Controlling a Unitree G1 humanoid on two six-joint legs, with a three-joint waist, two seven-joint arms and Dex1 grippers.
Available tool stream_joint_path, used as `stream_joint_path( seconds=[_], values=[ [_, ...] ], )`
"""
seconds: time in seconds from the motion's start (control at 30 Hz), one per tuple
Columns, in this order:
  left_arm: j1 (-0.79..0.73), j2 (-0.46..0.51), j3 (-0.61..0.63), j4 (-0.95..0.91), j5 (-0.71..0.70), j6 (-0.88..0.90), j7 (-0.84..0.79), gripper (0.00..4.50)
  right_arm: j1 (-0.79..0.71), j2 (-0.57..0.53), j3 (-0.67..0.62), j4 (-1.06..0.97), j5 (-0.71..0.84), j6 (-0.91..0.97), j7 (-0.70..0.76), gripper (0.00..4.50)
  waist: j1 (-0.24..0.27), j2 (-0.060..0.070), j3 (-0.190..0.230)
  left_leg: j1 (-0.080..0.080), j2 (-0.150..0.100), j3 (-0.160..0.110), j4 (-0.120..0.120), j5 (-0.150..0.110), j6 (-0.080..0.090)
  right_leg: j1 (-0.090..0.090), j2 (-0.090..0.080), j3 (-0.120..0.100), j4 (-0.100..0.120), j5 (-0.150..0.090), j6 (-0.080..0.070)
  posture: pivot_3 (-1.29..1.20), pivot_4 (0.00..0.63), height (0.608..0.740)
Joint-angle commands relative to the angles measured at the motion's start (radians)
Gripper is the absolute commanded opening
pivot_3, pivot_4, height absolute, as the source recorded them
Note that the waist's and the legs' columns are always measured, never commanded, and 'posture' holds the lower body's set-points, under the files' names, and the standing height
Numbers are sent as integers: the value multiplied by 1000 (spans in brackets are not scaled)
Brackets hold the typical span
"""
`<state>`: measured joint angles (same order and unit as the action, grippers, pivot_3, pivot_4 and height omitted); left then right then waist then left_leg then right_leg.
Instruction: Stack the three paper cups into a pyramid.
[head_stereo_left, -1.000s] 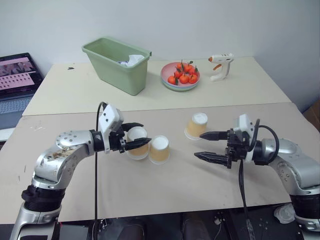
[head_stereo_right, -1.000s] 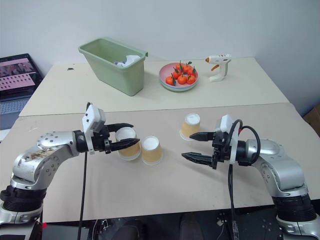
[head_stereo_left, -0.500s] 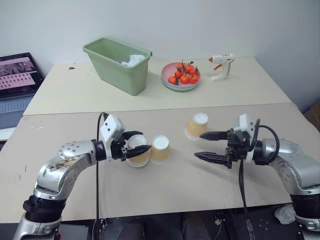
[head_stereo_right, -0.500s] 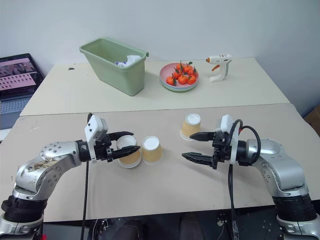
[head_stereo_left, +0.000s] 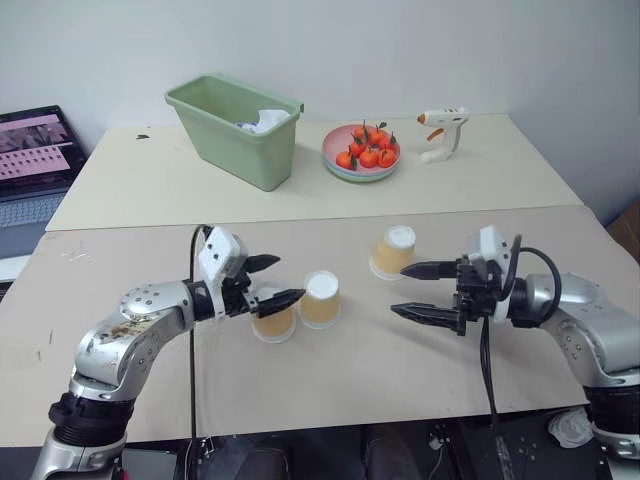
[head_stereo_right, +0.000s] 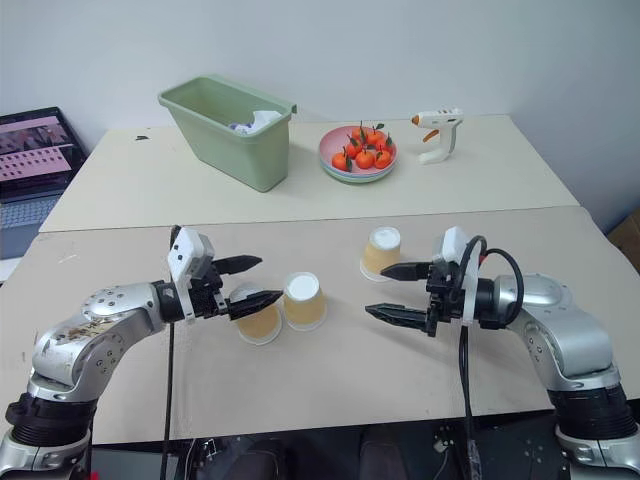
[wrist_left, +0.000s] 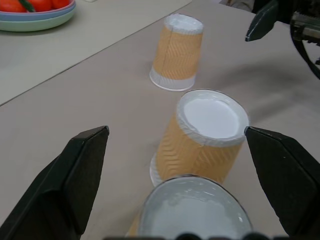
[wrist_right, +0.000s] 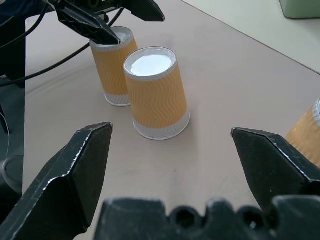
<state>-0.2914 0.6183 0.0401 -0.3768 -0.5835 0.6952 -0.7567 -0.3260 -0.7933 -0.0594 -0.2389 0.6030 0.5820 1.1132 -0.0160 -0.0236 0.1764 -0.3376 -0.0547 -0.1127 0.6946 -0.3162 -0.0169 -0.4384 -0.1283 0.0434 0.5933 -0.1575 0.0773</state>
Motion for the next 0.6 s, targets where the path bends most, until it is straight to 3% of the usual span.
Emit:
stream_joint_path(
  seconds=[0.03, 0.13, 0.37, 0.47, 0.6],
  values=[
    [-10, -17, 47, -35, -20, -31, 19, 4434, -24, -17, -18, -3, 14, 8, 15, 4500, 0, 0, 0, 0, 0, 0, 0, 0, 0, 0, 0, 0, 0, 0, 0, 0, 150, 725],
    [-14, -24, 65, -57, -28, -31, 34, 4434, -35, -19, -11, 10, 10, 5, 23, 4500, 0, 0, 0, 0, 0, 0, 0, 0, 0, 0, 0, 0, 0, 0, 0, 0, 150, 725],
    [-88, -44, 227, -174, -238, 64, 166, 4434, -54, -28, -1, 46, -7, -5, 45, 4500, 0, 0, 0, 0, 0, 0, 0, 0, 0, 0, 0, 0, 0, 0, 0, 0, 150, 725],
    [-82, -14, 300, -214, -356, 114, 198, 4434, -64, -49, -6, 101, -35, -23, 59, 4500, -1, 0, 0, 0, 0, 0, 0, 0, 0, 0, 0, 0, 0, 0, 0, 0, 150, 725],
    [-28, 99, 352, -246, -471, 171, 132, 4434, -91, -105, 3, 230, -123, -102, 101, 4500, -3, 0, 0, 0, 0, 0, 0, 0, 0, 0, 0, 0, 0, 0, 0, 0, 150, 725]
  ],
)
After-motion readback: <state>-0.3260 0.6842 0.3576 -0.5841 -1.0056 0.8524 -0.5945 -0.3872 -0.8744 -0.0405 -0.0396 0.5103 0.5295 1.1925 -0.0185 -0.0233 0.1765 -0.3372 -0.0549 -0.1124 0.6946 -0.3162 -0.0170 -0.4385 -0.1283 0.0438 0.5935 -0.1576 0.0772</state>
